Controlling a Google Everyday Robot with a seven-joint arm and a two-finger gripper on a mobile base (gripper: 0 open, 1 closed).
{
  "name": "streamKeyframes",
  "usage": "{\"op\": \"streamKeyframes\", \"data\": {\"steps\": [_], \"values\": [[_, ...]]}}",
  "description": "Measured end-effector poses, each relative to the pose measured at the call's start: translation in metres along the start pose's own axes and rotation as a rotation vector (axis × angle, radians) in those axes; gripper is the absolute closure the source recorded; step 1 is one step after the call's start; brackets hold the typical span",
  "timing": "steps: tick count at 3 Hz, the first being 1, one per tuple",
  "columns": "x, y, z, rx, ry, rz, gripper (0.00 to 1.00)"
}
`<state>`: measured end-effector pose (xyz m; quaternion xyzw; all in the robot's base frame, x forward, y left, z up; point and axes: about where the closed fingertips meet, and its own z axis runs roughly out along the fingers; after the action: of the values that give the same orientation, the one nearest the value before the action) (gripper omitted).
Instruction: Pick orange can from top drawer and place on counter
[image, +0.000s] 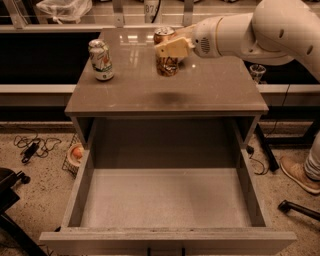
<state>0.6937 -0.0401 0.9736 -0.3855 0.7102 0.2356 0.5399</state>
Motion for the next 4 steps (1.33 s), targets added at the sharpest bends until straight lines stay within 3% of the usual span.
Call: {"op": "streamKeyframes", "data": {"steps": [1,3,4], "values": [[0.026,-0.038,0.0,0.055,-0.05,0.065,1.0],[0.103,-0.085,-0.016,0.152,-0.081,0.096,1.0],[0.108,-0.087,-0.017,0.156,-0.082,0.092,0.85]]}}
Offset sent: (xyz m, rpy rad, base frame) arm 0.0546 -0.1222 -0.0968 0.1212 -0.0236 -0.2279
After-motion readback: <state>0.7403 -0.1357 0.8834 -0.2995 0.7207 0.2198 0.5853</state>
